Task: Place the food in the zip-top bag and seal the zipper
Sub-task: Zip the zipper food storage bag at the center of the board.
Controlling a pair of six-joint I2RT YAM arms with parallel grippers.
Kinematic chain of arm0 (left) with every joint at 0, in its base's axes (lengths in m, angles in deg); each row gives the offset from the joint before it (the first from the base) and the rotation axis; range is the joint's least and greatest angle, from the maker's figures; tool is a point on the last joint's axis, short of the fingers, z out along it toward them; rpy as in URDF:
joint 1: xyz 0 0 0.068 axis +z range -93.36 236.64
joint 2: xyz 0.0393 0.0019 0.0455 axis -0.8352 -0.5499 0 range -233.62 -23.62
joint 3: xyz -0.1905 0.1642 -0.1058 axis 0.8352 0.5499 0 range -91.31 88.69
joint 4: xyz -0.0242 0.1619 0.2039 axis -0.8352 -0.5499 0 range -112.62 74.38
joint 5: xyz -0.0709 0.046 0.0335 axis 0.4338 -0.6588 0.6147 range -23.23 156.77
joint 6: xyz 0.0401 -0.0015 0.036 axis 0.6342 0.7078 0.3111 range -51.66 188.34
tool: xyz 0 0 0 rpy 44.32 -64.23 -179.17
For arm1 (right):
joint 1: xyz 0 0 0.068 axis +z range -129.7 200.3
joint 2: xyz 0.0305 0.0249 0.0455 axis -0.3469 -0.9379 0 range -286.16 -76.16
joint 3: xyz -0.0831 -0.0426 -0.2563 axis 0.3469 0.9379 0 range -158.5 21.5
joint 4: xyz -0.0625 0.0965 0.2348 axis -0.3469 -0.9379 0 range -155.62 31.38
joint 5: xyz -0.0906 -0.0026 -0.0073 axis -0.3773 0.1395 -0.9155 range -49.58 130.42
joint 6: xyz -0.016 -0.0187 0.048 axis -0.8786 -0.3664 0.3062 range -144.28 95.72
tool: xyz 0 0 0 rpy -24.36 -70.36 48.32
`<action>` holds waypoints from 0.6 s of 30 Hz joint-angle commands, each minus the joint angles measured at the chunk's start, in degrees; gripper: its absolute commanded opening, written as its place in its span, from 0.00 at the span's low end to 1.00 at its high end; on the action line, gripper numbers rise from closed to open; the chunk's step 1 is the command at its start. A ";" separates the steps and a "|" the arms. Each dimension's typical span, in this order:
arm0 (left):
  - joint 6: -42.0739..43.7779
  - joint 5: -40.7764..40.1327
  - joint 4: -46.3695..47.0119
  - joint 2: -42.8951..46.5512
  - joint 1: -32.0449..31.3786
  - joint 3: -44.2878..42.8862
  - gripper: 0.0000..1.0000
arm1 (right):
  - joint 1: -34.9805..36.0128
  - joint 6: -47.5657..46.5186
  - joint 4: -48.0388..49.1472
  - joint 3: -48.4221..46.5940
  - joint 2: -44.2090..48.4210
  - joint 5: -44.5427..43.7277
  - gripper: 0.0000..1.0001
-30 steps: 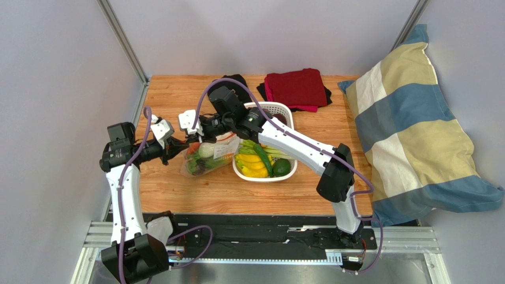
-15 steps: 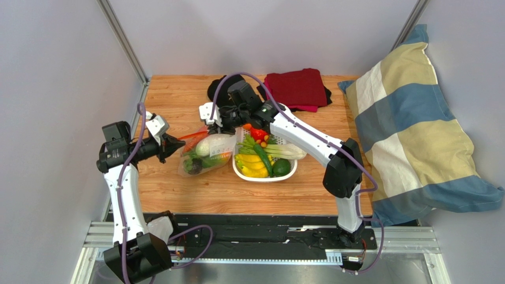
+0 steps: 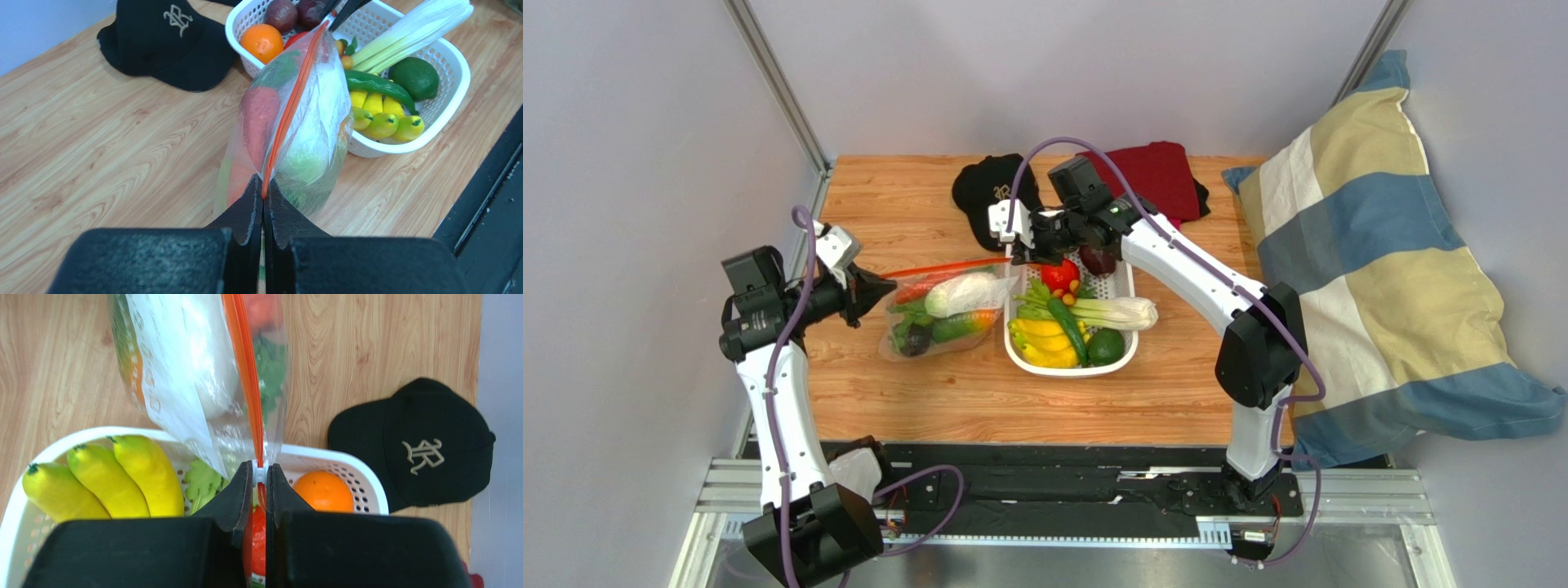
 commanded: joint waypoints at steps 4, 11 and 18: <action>-5.32 -3.50 8.19 1.63 1.71 -3.71 0.00 | -5.47 -4.44 -5.20 1.17 2.60 -5.97 0.00; -5.60 -6.66 6.28 1.72 1.71 -5.99 0.00 | -5.30 -1.64 -5.64 -1.21 3.48 -2.20 0.00; 5.46 -8.86 -16.66 4.35 1.62 -12.50 0.00 | -0.21 1.09 -11.43 1.51 10.85 4.22 0.00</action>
